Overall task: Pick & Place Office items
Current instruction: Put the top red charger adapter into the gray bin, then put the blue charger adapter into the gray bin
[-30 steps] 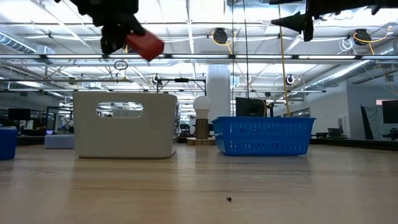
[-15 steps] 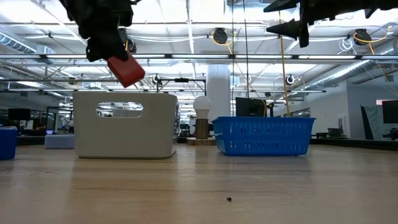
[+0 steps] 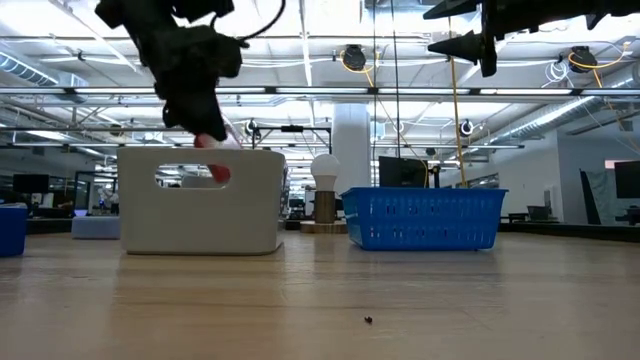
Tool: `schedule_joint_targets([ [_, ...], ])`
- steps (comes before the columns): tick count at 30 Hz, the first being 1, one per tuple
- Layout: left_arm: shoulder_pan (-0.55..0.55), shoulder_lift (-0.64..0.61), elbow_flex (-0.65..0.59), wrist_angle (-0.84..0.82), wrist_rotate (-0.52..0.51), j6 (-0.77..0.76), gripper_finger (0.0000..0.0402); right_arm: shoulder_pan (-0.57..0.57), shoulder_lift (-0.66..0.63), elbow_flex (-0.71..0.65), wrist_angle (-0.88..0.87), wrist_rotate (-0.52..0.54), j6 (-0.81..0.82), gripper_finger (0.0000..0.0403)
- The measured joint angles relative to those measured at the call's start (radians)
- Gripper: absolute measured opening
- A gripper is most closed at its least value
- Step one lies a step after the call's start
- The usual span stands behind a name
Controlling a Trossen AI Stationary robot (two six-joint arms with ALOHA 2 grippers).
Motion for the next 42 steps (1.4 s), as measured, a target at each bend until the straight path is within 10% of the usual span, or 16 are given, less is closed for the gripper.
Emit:
schedule_joint_targets([
  [20, 0.106, 0.077, -0.075, 0.075, 0.026, 0.024, 0.0125, 0.000, 0.000, 0.000, 0.008, -0.028, 0.009, 0.0256],
  [42, 0.040, 0.057, 0.017, 0.171, 0.067, -0.041, 0.0279, 0.000, 0.000, 0.000, 0.011, -0.058, 0.034, 0.0256],
])
